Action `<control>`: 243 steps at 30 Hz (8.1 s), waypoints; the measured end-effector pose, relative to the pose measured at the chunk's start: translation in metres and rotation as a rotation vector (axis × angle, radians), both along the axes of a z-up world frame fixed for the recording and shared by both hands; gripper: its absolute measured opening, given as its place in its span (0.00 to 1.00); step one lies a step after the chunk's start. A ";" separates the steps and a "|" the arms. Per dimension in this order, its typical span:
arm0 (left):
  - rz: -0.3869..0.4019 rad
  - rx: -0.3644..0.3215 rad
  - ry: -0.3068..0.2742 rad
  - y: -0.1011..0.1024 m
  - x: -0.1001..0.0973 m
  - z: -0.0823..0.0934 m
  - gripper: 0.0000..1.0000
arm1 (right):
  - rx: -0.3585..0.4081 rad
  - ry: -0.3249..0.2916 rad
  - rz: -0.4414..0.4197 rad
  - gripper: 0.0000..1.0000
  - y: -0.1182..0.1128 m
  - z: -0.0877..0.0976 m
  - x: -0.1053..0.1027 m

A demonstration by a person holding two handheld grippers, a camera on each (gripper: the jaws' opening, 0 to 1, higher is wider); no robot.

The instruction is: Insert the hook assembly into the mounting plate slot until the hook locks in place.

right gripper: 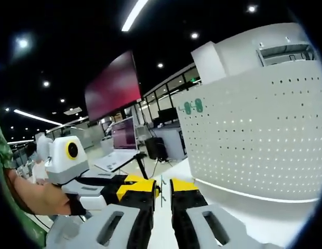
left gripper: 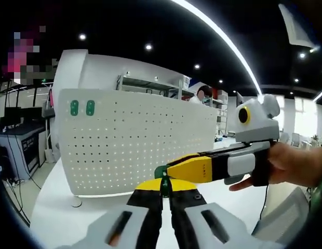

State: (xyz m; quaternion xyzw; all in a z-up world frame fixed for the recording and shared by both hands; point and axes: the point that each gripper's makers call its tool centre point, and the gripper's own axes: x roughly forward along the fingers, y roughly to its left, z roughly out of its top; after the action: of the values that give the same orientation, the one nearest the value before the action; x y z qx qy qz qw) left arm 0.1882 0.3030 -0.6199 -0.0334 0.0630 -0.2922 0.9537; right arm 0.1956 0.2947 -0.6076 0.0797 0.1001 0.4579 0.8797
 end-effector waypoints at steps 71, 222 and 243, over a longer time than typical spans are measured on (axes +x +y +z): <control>0.176 0.025 -0.163 0.020 0.117 0.100 0.03 | -0.176 -0.145 -0.276 0.99 -0.153 0.050 -0.019; 0.461 0.134 -0.395 0.041 0.232 0.107 0.02 | -0.297 -0.050 -0.318 0.92 -0.231 0.069 -0.008; 0.462 0.134 -0.397 0.043 0.235 0.106 0.02 | -0.301 -0.052 -0.313 0.91 -0.228 0.069 -0.008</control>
State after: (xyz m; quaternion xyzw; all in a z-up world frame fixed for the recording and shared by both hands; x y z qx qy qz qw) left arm 0.4237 0.3461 -0.5136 0.0738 -0.1144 -0.0638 0.9886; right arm 0.1881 0.0664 -0.5383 -0.0500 0.1309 0.2978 0.9443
